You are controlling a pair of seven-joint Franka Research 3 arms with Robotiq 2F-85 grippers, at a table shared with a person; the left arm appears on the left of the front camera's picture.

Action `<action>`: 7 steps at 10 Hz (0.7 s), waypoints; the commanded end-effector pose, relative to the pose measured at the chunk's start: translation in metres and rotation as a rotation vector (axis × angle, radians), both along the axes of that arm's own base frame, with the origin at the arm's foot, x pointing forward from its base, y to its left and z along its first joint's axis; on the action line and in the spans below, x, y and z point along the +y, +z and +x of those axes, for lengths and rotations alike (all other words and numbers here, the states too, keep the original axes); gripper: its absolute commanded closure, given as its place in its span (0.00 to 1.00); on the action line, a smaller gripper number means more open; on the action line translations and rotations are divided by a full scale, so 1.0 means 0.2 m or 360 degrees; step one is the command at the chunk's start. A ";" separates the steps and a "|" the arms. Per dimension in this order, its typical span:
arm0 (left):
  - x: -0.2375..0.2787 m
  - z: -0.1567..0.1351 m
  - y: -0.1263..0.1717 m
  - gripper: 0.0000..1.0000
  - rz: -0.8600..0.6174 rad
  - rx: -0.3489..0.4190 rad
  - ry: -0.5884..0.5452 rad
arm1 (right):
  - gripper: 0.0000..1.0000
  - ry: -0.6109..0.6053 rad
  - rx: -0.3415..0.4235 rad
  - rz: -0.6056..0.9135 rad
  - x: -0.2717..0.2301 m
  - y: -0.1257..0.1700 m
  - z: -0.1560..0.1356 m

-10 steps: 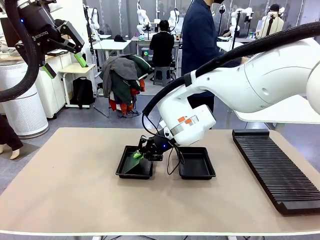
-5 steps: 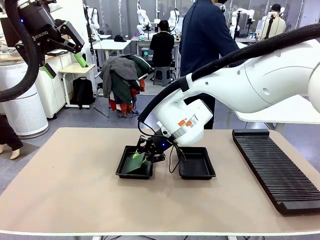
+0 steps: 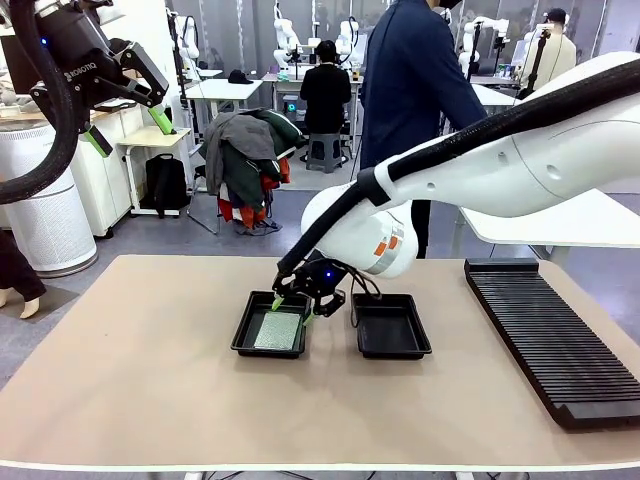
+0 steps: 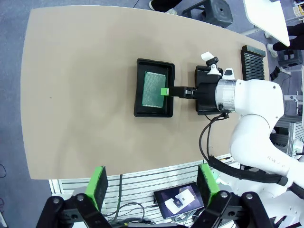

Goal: Inspect and transfer BCBs to ESD trays.
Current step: Pick up the Blank PCB from the PCB Rack and place it in the left ESD tray.

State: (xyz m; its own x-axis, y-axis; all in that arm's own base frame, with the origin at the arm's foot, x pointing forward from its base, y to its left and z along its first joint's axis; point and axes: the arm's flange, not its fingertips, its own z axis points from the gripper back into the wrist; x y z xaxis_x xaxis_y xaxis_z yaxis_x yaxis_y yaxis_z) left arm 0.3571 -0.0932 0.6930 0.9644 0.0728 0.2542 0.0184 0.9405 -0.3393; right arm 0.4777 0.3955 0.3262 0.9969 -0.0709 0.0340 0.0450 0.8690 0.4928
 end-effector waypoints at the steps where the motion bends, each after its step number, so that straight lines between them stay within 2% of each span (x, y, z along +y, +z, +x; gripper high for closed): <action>1: 0.01 0.00 -0.01 0.00 -0.0001 -0.0007 -0.0008 | 0.11 0.0032 0.0042 -0.0204 0.07 0.15 0.03; 2: 0.01 0.00 -0.01 0.00 -0.0001 -0.0007 -0.0008 | 0.00 0.0053 0.0050 -0.0307 0.07 0.21 0.02; 5: 0.01 0.00 -0.01 0.00 -0.0001 -0.0007 -0.0008 | 0.00 0.0076 0.0059 -0.0533 0.07 0.37 -0.02; 7: 0.01 0.00 -0.01 0.00 -0.0001 -0.0007 -0.0008 | 0.00 0.0074 0.0077 -0.0616 0.06 0.41 -0.04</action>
State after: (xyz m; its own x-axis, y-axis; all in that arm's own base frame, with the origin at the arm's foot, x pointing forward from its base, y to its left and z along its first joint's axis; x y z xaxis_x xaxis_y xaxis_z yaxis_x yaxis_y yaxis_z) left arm 0.3571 -0.0932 0.6930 0.9644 0.0728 0.2541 0.0184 0.9405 -0.3393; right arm 0.4710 0.4017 0.4081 1.0000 0.0006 0.0030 -0.0011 0.9858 0.1681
